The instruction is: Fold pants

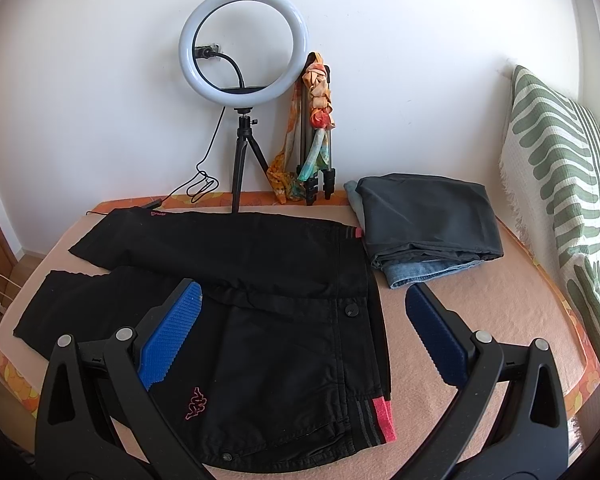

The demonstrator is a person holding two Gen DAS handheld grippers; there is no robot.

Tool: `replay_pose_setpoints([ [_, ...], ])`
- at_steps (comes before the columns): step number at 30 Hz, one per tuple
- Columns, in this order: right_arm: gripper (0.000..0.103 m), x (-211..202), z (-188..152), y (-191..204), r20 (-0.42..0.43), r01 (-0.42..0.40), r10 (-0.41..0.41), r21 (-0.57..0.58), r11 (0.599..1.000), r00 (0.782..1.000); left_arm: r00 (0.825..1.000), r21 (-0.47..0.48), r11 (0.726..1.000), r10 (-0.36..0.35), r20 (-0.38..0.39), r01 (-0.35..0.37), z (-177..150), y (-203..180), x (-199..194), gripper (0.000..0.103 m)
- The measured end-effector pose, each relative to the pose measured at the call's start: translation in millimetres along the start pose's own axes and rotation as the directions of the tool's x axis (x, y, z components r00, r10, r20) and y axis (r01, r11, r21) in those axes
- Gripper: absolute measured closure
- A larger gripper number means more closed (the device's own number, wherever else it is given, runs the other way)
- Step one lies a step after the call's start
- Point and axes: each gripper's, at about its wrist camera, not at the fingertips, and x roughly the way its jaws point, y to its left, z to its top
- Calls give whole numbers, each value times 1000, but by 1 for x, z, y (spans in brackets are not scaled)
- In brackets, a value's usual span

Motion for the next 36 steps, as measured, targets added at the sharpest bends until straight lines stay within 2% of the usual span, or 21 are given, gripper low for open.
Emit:
replay_pose_setpoints([
  [29, 0, 2, -4, 5, -7, -11, 11, 3, 1000, 1000, 1000, 2, 1000, -3, -19, 3, -1, 4, 8, 0],
  [34, 0, 6, 0, 3, -17, -53, 54, 28, 998, 998, 998, -22, 999, -50, -40, 49, 3, 10, 16, 0],
  [36, 0, 9, 2, 3, -16, -70, 71, 37, 997, 997, 999, -19, 999, -31, -39, 31, 5, 10, 16, 0],
])
